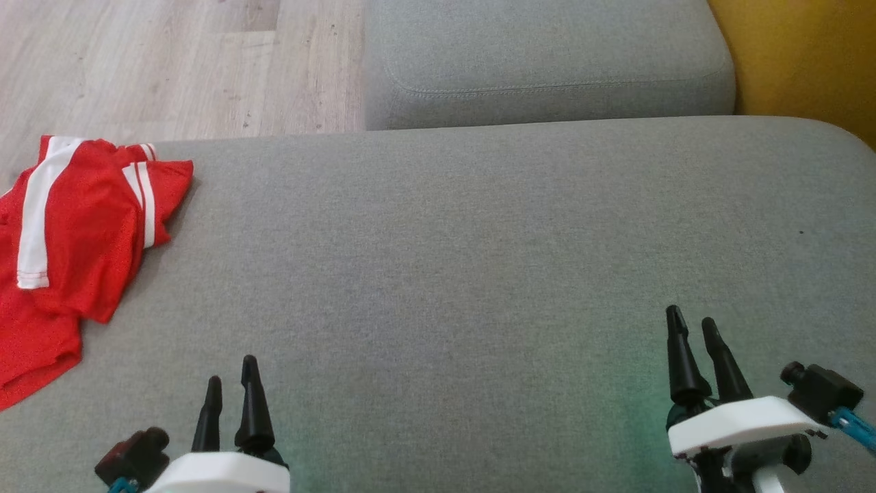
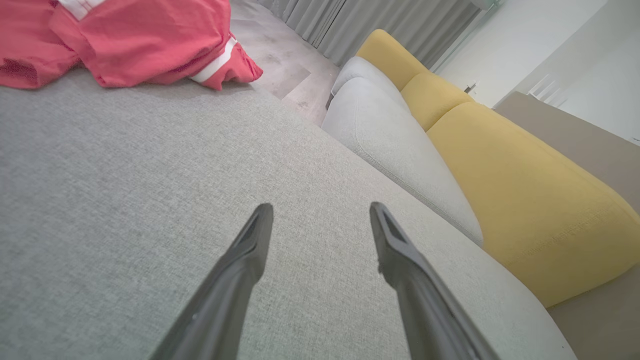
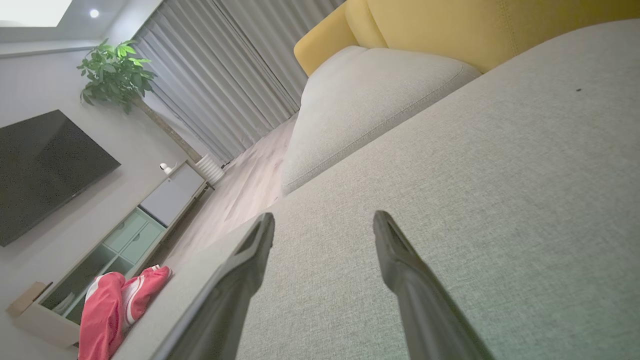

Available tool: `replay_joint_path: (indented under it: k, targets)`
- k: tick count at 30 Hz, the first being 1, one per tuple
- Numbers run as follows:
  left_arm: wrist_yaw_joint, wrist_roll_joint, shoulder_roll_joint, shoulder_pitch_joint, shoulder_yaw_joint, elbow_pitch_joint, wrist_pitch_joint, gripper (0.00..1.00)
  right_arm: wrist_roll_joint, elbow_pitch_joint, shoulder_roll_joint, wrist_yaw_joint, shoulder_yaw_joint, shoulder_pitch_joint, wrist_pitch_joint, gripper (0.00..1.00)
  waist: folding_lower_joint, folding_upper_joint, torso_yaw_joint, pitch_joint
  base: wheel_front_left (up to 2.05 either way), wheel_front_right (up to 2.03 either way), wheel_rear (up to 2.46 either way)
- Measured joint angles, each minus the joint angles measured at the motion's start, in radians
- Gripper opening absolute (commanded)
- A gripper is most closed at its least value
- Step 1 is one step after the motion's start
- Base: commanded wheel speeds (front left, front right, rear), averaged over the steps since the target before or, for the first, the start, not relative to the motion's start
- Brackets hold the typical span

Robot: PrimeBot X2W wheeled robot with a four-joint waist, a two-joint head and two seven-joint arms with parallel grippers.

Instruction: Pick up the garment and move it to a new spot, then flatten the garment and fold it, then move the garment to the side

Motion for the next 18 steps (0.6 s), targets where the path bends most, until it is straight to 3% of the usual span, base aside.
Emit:
replay_joint_path:
  k: [18]
  targets:
    - [0.021, 0.182, 0.006, 0.023, -0.039, 0.017, -0.041, 1.00, -0.242, 0.000, 0.000, 0.000, 0.040, 0.021, -0.040, 1.00, 0.0000, 0.0000, 0.010, 0.000, 0.00, 0.00, 0.00]
